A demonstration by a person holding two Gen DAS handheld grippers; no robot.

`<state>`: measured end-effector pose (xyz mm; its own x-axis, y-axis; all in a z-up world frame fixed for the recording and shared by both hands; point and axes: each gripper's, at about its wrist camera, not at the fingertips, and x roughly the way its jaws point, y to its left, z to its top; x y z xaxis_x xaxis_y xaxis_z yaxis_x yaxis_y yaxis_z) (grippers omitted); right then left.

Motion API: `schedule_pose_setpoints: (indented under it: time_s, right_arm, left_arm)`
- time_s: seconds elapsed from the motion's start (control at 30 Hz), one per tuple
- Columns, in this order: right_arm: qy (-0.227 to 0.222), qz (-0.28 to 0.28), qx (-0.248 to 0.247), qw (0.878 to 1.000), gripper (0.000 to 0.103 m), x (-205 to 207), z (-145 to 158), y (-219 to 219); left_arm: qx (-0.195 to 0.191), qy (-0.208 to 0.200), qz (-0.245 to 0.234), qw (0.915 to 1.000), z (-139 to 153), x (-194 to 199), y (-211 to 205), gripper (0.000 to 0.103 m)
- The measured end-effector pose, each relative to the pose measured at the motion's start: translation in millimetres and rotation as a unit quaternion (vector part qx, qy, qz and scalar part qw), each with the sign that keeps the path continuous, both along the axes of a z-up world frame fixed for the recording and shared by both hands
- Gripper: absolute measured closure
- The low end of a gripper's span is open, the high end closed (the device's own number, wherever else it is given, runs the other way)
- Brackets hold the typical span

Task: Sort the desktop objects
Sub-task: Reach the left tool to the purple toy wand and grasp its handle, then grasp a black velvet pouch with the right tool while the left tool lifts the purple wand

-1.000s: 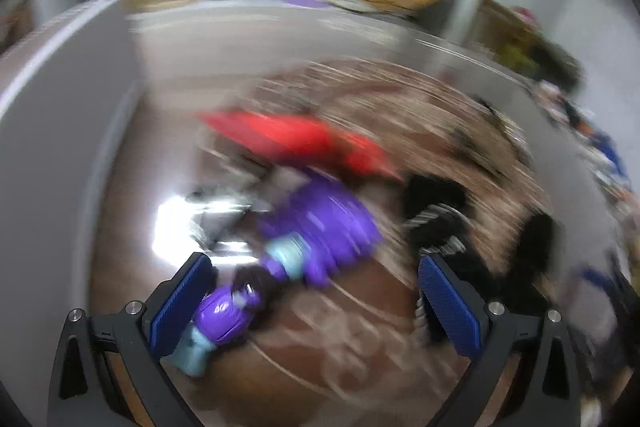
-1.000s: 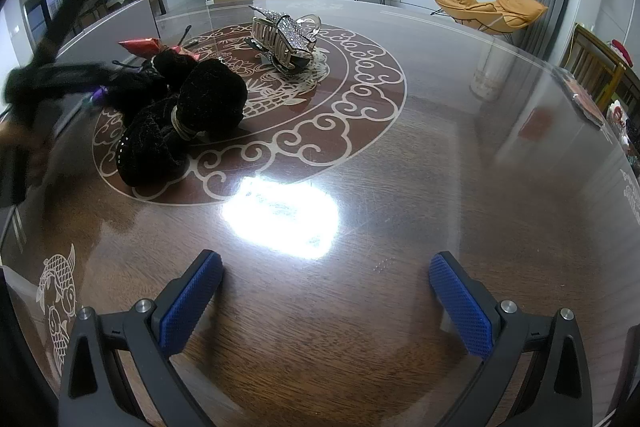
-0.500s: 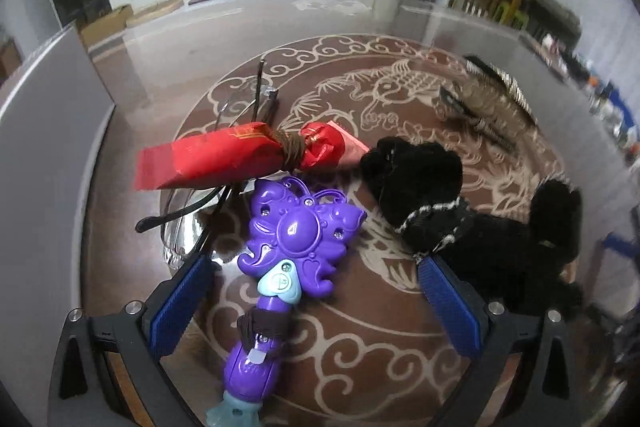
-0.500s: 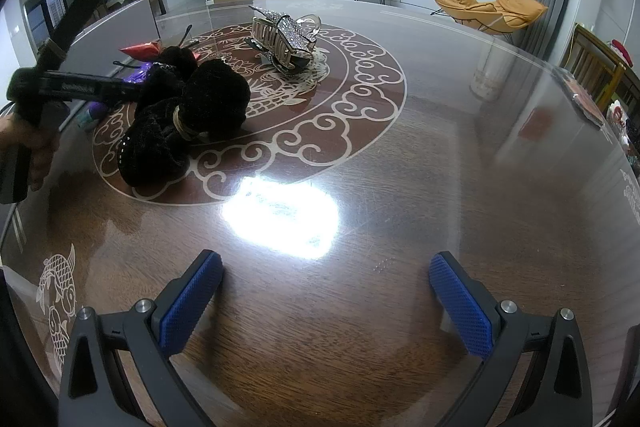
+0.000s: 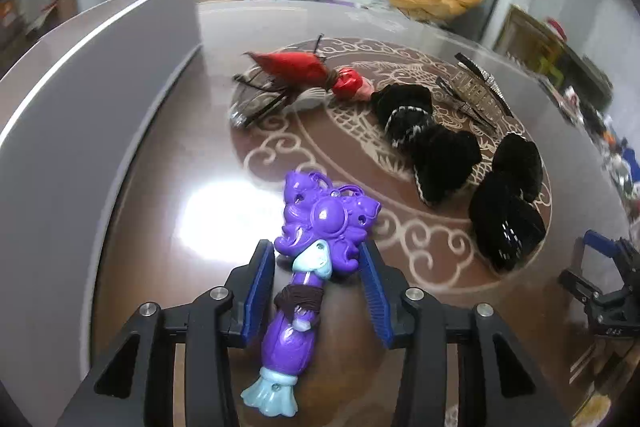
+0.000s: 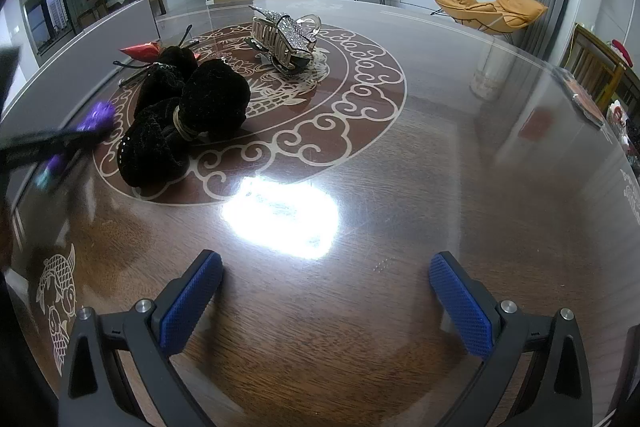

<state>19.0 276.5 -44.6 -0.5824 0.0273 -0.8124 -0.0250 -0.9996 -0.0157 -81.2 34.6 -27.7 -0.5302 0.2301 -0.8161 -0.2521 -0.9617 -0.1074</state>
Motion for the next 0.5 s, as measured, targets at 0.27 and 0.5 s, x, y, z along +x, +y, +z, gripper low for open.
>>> schedule_pose_setpoints:
  time_s: [0.27, 0.5]
  right_arm:
    - [0.000, 0.000, 0.000, 1.000, 0.000, 0, 0, 0]
    - [0.025, 0.023, -0.129, 0.991, 0.000, -10, 19, -17]
  left_arm:
    - [-0.055, 0.020, -0.018, 0.9981, -10, 4, 16, 0.011]
    - [-0.052, 0.017, -0.020, 0.9983, -9, 4, 12, 0.004]
